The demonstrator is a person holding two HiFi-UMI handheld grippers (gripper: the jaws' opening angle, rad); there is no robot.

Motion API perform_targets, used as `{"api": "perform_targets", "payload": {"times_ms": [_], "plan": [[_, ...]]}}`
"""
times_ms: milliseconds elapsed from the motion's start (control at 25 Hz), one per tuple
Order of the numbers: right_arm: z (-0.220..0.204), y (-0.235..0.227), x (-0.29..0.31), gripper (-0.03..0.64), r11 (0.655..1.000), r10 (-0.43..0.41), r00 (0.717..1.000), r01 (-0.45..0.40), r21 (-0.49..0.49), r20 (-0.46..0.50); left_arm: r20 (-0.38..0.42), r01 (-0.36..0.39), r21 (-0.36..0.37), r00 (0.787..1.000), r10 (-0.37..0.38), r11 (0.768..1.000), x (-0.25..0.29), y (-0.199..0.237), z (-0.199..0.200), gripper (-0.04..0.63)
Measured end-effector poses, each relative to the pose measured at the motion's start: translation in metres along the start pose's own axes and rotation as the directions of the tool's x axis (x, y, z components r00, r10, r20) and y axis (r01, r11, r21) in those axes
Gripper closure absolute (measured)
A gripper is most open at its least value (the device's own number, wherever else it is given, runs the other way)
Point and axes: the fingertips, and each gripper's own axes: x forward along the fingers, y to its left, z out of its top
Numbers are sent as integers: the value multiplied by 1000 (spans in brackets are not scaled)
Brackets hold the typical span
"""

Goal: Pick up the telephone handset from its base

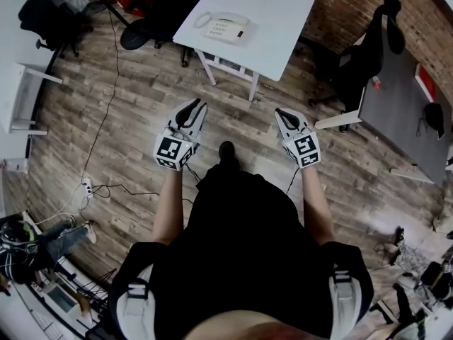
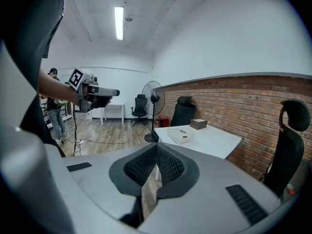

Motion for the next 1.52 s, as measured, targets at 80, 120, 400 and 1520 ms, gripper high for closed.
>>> {"api": "perform_targets", "payload": {"times_ms": [80, 120, 400, 1520], "plan": [[0, -3, 4, 617, 1000, -6, 1000, 6, 5, -4, -6, 5, 2, 1000, -5, 1000, 5, 6, -1, 486], [1, -4, 6, 617, 1000, -9, 1000, 9, 6, -6, -9, 5, 2, 1000, -5, 1000, 7, 9, -2, 464], [-2, -11, 18, 617, 1000, -21, 999, 21, 11, -28, -31, 1, -2, 1000, -1, 1000, 22, 29, -11, 359], [20, -27, 82, 617, 992, -110, 992, 114, 62, -53, -45, 100, 4, 994, -100, 995, 72, 105, -16, 192]]}}
